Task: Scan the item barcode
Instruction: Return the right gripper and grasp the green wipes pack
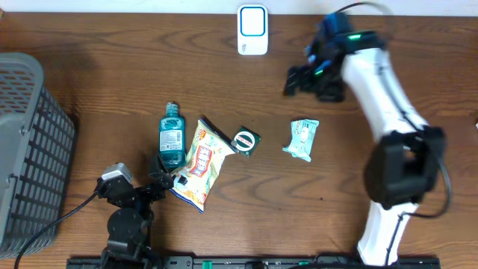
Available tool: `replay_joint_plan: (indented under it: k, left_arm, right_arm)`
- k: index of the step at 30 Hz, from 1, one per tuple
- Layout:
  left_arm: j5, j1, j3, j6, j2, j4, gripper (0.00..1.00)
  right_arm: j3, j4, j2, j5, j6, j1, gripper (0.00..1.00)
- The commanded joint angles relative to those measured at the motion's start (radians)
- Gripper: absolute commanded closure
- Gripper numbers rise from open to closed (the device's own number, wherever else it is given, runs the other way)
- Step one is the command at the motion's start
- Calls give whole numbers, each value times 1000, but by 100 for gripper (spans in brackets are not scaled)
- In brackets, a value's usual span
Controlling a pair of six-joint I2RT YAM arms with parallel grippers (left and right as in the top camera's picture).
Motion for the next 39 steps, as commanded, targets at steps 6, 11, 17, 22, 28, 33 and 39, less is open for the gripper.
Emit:
replay_joint_plan:
  k: [6, 11, 17, 22, 28, 33, 39]
  left_arm:
    - [-6, 1, -18, -6, -2, -25, 2]
    - [-6, 1, -18, -6, -2, -25, 2]
    - [-6, 1, -18, -6, -2, -25, 2]
    - [-6, 1, -18, -6, -2, -25, 2]
    - [-6, 1, -18, -6, -2, -25, 2]
    - [-6, 1, -18, -6, -2, -25, 2]
    - [-6, 1, -18, -6, -2, -25, 2]
  right_arm:
    - [-3, -115, 116, 431, 330, 167, 15]
    - [-3, -153, 122, 538, 425, 234, 19]
    - [-14, -165, 161, 552, 462, 249, 32]
    - [-34, -229, 247, 596, 538, 258, 36]
    - [-55, -241, 369, 595, 536, 258, 34]
    - [-55, -250, 461, 595, 533, 258, 56]
    - [-55, -269, 487, 595, 533, 257, 54]
